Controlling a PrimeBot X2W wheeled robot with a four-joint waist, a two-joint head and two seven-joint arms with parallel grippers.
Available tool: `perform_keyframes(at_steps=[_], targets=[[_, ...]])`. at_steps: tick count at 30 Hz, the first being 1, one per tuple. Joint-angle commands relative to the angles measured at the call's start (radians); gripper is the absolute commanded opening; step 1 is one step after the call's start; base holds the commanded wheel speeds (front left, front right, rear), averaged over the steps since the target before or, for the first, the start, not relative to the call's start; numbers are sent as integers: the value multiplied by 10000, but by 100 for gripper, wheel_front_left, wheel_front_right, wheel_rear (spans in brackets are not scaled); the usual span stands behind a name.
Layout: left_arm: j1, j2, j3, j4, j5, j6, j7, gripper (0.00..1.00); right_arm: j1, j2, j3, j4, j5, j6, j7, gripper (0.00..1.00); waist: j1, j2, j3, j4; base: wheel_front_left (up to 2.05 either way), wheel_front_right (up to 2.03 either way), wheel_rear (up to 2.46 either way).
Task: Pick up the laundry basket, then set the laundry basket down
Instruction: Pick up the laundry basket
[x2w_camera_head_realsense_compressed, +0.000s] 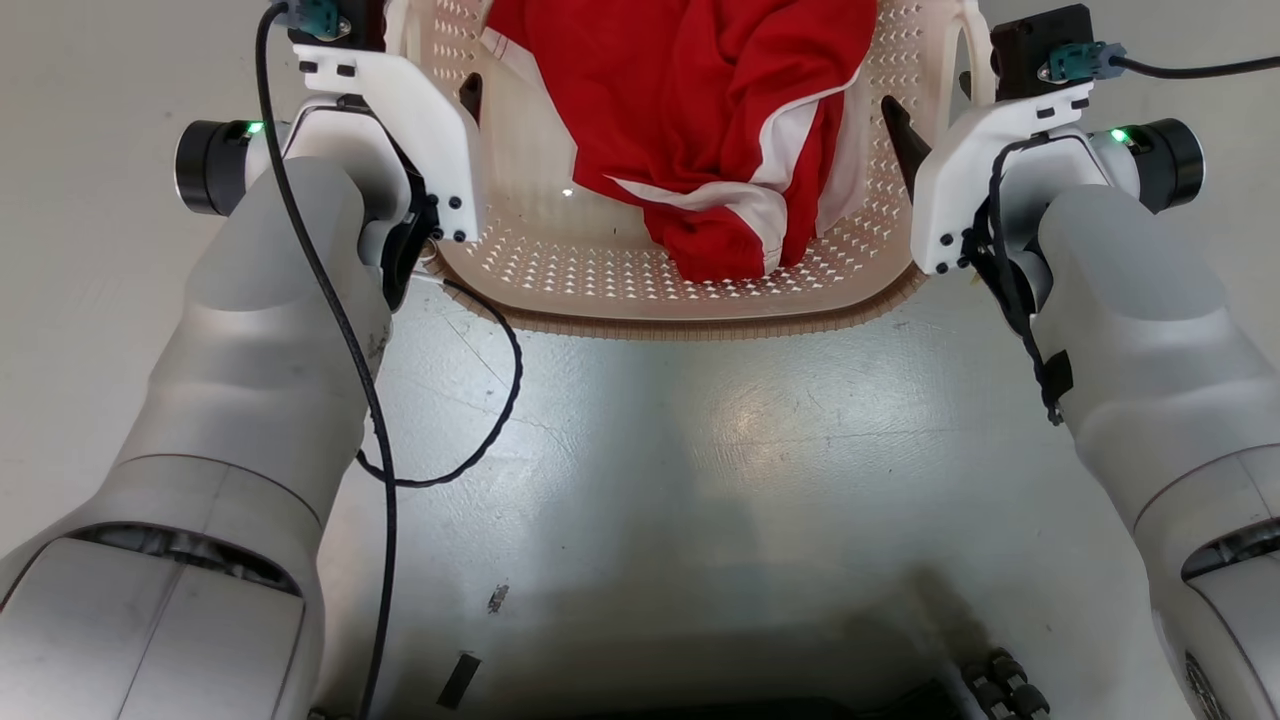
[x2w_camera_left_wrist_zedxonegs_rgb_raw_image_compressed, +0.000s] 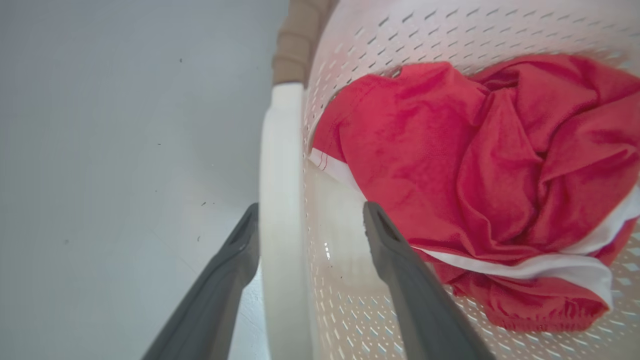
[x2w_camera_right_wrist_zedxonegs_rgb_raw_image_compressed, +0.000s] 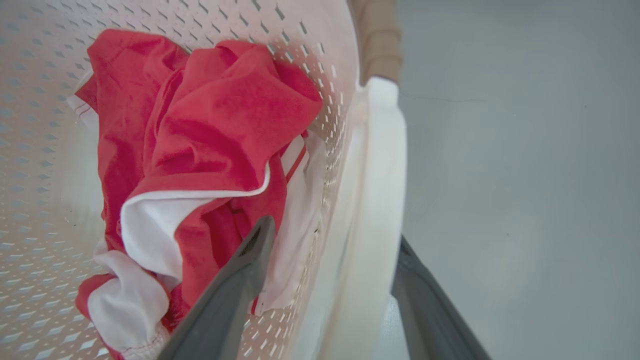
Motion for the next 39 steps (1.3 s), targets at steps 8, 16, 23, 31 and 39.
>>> perform_keyframes(at_steps=[8, 16, 23, 31, 39], targets=[[-2, 410, -75, -62, -21, 134, 80, 97, 167, 201, 410, -101, 386, 63, -60, 100, -1, 0, -29, -120, 0, 0, 0], [-10, 537, -449, -55, 220, 136, 307, 0, 250, 201, 829, -221, 800, 63, -14, 0, -1, 0, -3, -171, 0, 0, 0], [72, 483, -582, -52, 188, 160, 386, 0, 365, 201, 1157, -156, 1104, 63, 312, 0, -1, 0, -205, -168, 0, 0, 0], [468, 462, -725, -50, 121, 238, 520, 0, 571, 201, 1575, -114, 1473, 63, 793, 0, -1, 0, -709, -178, 0, 0, 0], [1016, 507, -777, -49, -10, 304, 700, 0, 997, 201, 2089, -327, 2060, 63, 1296, 0, -1, 0, -1501, -260, 0, 0, 0]])
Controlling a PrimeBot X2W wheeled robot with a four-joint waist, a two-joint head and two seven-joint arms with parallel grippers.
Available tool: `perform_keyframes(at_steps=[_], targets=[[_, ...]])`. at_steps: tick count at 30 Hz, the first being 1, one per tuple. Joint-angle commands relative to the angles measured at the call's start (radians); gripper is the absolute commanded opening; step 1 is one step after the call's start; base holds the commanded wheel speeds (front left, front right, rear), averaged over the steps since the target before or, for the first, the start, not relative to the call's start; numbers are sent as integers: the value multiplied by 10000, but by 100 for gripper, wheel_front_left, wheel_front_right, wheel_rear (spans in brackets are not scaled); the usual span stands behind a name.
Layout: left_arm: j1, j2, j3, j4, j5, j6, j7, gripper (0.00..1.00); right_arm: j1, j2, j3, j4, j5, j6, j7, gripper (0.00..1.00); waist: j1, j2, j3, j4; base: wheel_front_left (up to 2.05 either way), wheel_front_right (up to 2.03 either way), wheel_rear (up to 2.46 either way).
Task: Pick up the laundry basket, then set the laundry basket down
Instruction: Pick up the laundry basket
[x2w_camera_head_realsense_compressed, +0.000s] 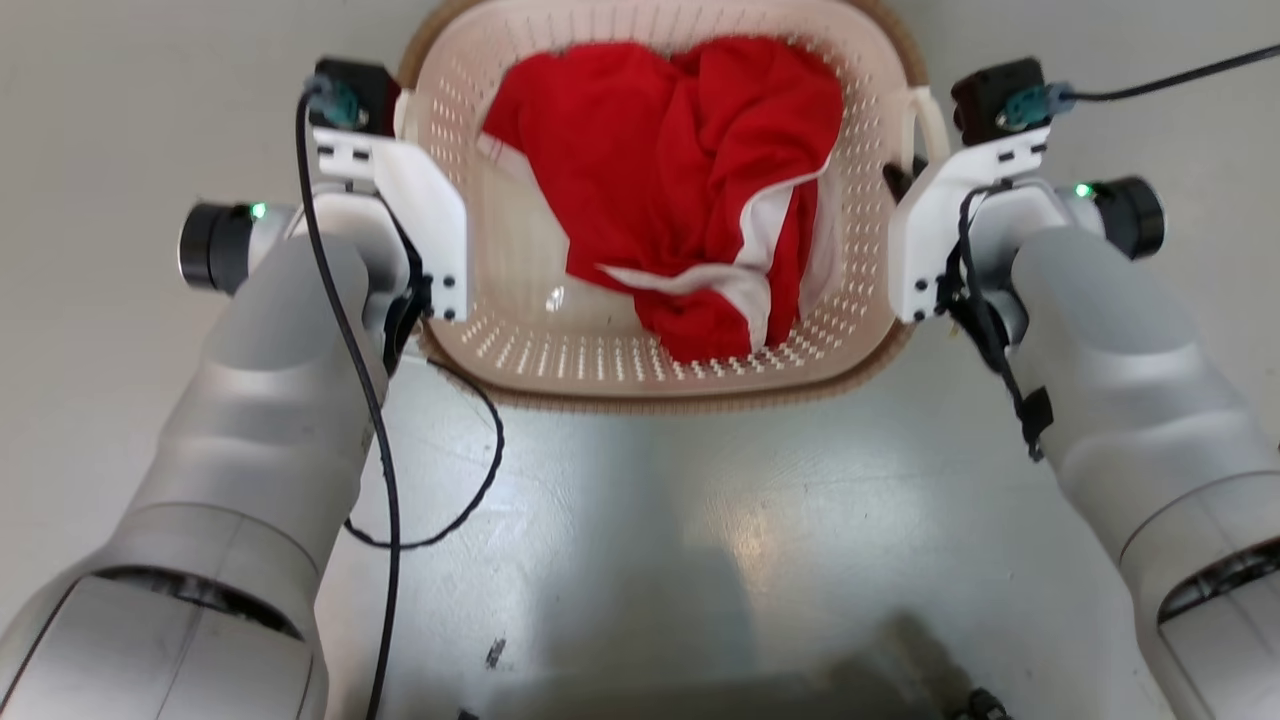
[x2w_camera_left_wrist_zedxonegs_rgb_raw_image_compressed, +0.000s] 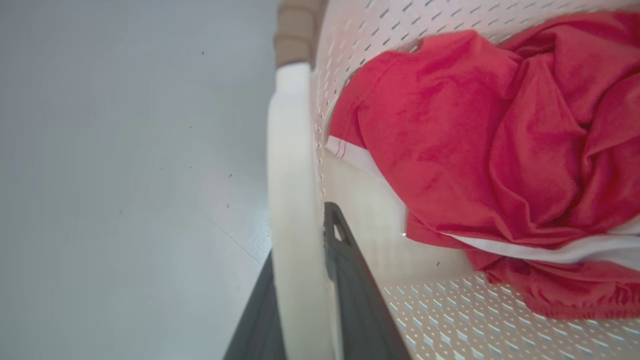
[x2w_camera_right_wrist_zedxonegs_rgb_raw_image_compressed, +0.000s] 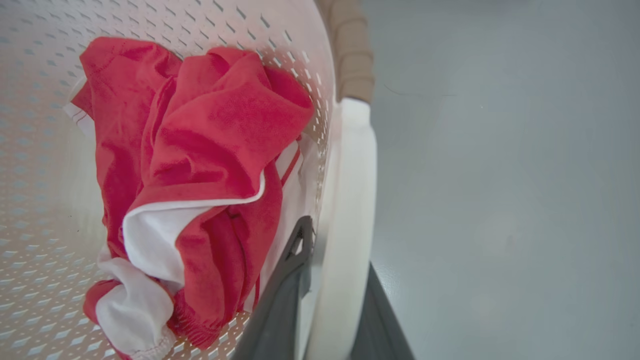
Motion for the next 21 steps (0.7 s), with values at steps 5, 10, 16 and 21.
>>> perform_keyframes(at_steps=[5, 10, 16, 21], targets=[[740, 389, 84, -141, -186, 102, 237, 0, 1066, 197, 688, -403, 593, 73, 494, 0, 0, 0, -1161, -180, 0, 0, 0], [1384, 401, 150, -141, -410, 111, 683, 0, 1485, 197, 1097, -463, 1007, 73, 778, 0, 0, 0, -2292, -284, 0, 0, 0], [2090, 325, 62, -140, -511, 73, 1082, 0, 1922, 197, 1433, -411, 1382, 73, 1125, 0, 0, 0, -3486, -332, 0, 0, 0], [2935, 183, 18, -140, -695, 70, 1400, 0, 2521, 197, 1841, -460, 1731, 73, 1474, 0, 0, 0, -4650, -381, 0, 0, 0]])
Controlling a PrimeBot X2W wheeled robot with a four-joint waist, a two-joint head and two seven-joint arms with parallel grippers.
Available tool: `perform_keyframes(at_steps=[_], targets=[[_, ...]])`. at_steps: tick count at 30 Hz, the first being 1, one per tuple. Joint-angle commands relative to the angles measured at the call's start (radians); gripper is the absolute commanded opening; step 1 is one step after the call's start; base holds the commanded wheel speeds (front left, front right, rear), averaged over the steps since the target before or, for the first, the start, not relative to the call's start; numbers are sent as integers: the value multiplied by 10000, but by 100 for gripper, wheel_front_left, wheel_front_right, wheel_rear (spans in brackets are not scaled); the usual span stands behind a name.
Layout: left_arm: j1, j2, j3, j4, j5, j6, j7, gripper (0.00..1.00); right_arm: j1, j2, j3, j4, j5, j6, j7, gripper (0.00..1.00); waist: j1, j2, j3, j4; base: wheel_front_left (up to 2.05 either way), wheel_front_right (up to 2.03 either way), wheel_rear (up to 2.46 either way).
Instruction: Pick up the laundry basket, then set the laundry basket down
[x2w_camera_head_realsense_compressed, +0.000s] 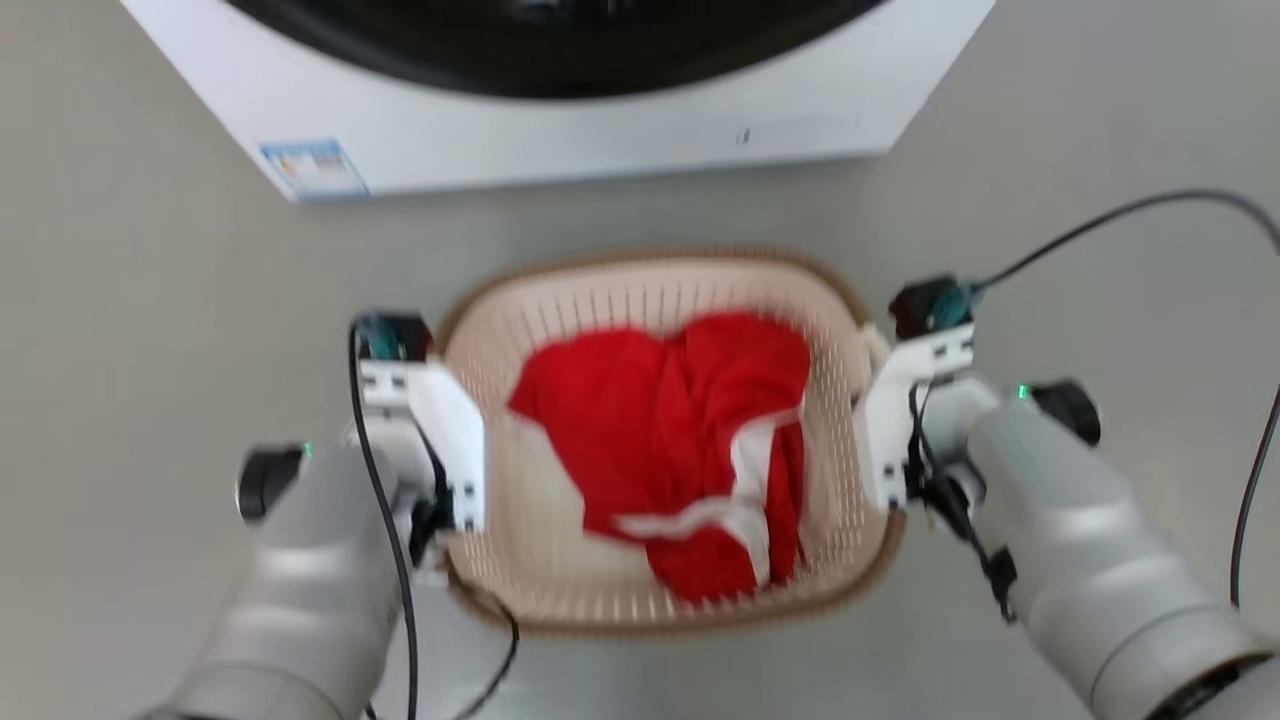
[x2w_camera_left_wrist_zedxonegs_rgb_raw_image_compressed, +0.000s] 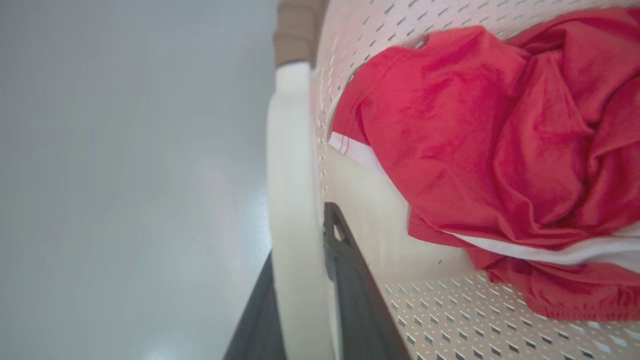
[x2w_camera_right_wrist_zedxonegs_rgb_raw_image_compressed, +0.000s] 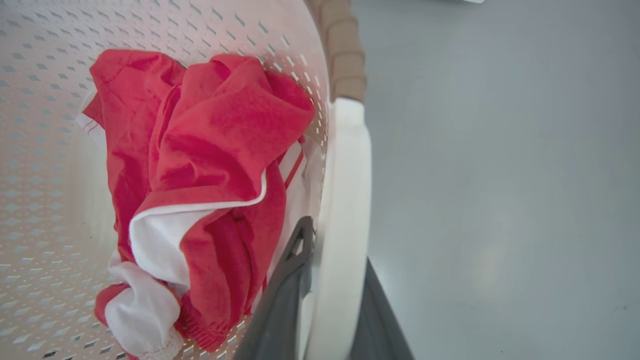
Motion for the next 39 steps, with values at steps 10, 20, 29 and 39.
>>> perform_keyframes(at_steps=[10, 20, 29, 39], targets=[[1903, 114, -93, -113, -346, 56, 632, 0, 1611, 114, 1179, -561, 777, 73, 994, 0, 0, 0, -2990, -212, 0, 0, 0], [2853, 87, -360, -252, -1026, -256, 1307, 0, 2231, 114, 1894, -784, 1485, 73, 1657, 0, 0, 0, -4377, -176, 0, 0, 0], [3144, 85, -869, -535, -1670, -277, 1814, 0, 2368, 114, 2289, -785, 1946, 73, 1862, 0, 0, 0, -4787, -159, 0, 0, 0], [3152, 84, -1314, -622, -2068, -157, 1825, 0, 2331, 114, 2643, -862, 2303, 73, 1880, 0, 0, 0, -4840, -221, 0, 0, 0]])
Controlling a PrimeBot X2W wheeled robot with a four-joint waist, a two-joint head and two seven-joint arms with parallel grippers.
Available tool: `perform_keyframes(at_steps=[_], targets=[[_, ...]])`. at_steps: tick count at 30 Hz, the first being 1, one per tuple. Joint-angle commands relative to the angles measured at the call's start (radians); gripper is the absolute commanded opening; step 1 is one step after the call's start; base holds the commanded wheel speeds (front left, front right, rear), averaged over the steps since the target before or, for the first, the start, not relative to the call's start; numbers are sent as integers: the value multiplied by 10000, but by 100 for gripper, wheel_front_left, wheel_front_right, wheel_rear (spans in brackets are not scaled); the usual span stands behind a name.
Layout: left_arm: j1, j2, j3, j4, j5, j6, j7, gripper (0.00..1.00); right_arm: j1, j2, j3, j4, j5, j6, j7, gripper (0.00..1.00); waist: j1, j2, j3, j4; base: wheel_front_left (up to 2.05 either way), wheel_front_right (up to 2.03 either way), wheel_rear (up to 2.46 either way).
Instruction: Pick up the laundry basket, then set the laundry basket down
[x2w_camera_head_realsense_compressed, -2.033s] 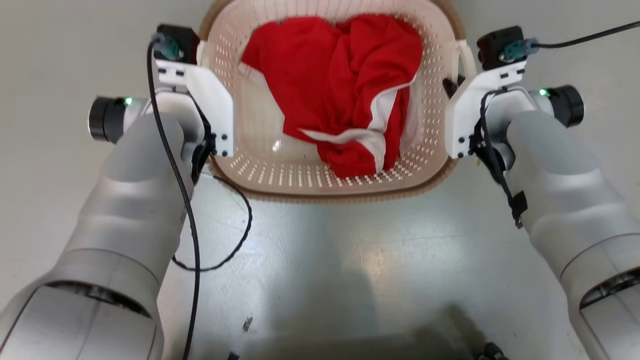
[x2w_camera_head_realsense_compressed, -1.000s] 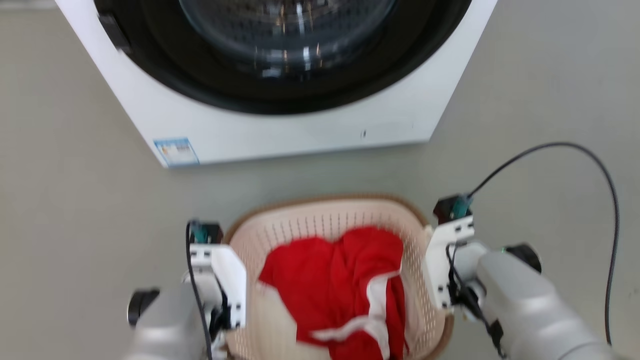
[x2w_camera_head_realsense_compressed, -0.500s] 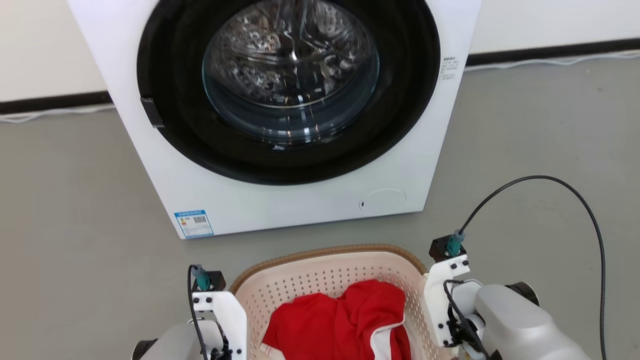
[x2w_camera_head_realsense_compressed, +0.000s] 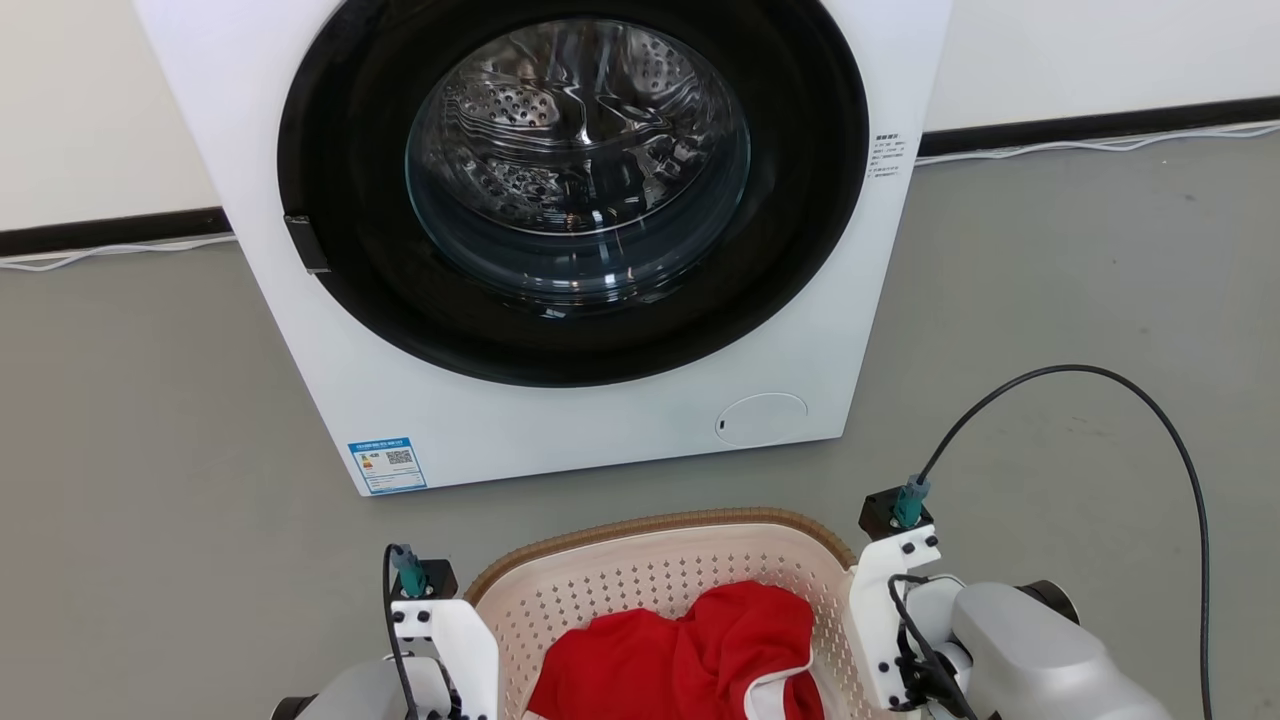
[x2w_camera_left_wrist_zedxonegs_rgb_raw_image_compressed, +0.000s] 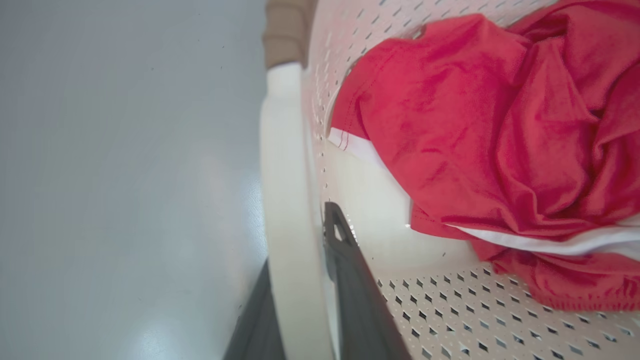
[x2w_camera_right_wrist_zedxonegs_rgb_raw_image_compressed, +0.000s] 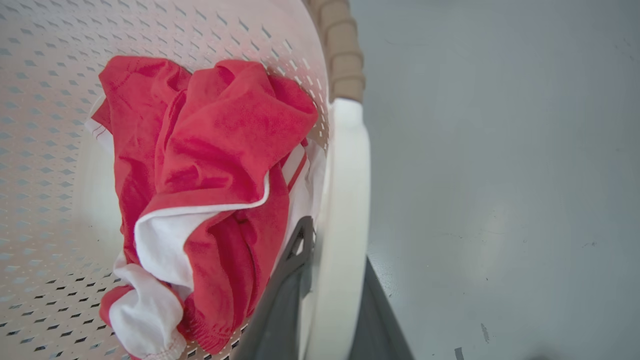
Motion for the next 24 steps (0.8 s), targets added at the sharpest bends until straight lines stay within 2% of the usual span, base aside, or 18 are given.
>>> perform_keyframes(at_steps=[1, 24], targets=[[-184, 103, 116, -237, -73, -39, 20, 0, -173, 241, 108, -402, 51, 77, -120, 0, 0, 0, 8, -5, 0, 0, 0], [-418, 103, -632, 17, -612, -57, 61, 0, -239, 241, 925, -432, 1021, 77, -25, 0, 0, 0, 311, -208, 0, 0, 0]])
